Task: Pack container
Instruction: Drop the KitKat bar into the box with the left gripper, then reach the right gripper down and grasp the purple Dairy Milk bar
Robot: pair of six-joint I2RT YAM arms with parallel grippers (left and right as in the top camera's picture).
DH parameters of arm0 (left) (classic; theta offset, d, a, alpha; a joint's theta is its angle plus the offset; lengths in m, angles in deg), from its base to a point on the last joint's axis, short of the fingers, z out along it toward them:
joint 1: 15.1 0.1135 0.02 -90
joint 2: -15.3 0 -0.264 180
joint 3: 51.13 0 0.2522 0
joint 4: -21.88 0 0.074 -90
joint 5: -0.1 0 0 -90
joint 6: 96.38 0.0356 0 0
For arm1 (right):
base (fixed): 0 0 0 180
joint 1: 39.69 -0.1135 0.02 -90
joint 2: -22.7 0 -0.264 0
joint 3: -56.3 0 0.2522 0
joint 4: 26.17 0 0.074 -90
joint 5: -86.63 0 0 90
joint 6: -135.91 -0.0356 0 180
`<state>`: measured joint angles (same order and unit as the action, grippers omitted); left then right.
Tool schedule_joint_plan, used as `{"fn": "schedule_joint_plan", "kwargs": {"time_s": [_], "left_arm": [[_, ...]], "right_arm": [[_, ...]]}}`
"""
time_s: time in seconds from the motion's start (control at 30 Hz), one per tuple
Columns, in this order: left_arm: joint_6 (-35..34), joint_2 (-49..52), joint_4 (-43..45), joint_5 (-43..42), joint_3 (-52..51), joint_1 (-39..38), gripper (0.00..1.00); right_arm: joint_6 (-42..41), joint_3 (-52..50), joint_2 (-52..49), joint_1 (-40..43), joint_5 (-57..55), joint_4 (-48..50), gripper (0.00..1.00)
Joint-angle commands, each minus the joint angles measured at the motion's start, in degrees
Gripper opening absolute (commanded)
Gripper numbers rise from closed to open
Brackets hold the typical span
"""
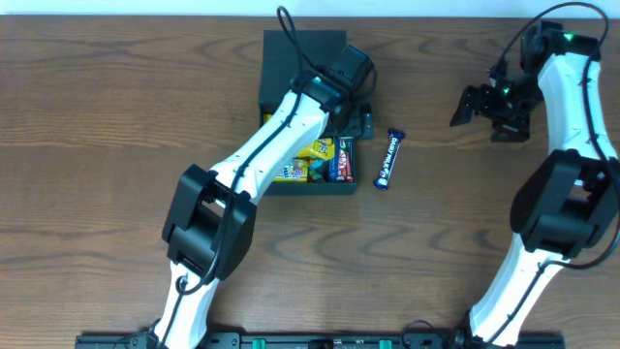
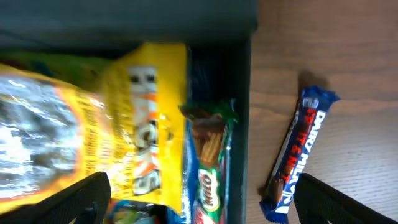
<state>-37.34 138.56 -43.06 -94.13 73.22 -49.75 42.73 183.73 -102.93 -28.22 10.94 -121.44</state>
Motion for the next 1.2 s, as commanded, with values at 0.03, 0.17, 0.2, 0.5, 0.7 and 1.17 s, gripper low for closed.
{"fn": "schedule_joint_plan", "kwargs": {"time_s": [0.03,0.17,0.2,0.5,0.7,1.17], "left_arm": [[5.05,-10.36,-2.91,10.67,6.56,5.25,0.95],[8.41,-16.17,-3.04,12.17,6.64,12.83,0.95],[8.87,-17.31,-3.23,12.17,6.64,15.32,0.95],[10.73,-18.56,-12.04,11.63,6.49,31.12,0.95],[13.94,-18.56,-12.66,11.67,6.49,32.04,0.95],[15.78,-18.56,-12.66,11.65,6.49,32.04,0.95]], "right_arm": [[1.55,-0.24,0.70,-5.57,1.38,-0.15,0.91],[0.74,-1.29,0.70,-10.58,1.99,2.82,0.89],[-0.13,-2.19,0.70,-12.00,2.25,4.22,0.89],[-13.46,-14.58,0.68,-18.71,0.04,18.12,0.79],[-17.07,-19.21,0.66,-19.58,0.02,22.95,0.73],[-17.94,-21.18,-0.20,-21.57,-6.43,26.93,0.29]]}}
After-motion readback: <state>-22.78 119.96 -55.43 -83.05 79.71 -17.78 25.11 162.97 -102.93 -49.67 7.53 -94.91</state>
